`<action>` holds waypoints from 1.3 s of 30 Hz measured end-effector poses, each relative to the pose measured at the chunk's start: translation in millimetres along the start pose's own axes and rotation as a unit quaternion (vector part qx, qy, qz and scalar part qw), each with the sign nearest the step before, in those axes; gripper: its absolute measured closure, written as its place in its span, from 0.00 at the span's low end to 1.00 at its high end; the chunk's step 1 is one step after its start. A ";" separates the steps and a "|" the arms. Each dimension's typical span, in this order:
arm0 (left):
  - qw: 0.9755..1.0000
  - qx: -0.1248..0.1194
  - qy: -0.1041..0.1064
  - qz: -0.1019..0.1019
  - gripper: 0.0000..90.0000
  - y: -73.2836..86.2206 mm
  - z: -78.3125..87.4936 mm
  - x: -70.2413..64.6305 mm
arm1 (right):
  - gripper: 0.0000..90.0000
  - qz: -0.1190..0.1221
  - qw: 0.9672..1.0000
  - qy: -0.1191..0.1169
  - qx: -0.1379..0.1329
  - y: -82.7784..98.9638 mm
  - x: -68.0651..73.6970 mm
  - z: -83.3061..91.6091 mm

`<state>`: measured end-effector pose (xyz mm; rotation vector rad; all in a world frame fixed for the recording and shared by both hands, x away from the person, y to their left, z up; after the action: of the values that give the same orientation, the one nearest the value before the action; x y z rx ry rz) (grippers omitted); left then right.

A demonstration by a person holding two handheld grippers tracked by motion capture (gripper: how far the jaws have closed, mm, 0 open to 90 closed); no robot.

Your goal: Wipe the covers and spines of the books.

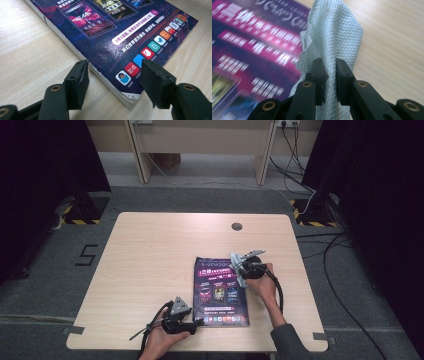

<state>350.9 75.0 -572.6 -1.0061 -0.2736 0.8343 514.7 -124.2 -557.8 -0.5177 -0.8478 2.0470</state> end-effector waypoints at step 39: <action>1.000 -0.007 -0.004 0.003 0.42 0.6 0.2 0.6 | 0.90 -0.028 0.996 0.031 -0.082 22.5 -45.4 88.4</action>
<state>350.9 75.7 -573.0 -1.0171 -0.2826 0.8431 473.0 -204.6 -511.0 -0.6366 -0.9867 1.9098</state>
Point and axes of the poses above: each handheld gripper's, and its own axes: z roughly backward along the jaws, y roughly out of its underside, x roughly to its left, the point moved 9 cm from there along -z, roughly forward along the jaws, and after that the axes turned 9 degrees about -x, right-handed, at the moved point
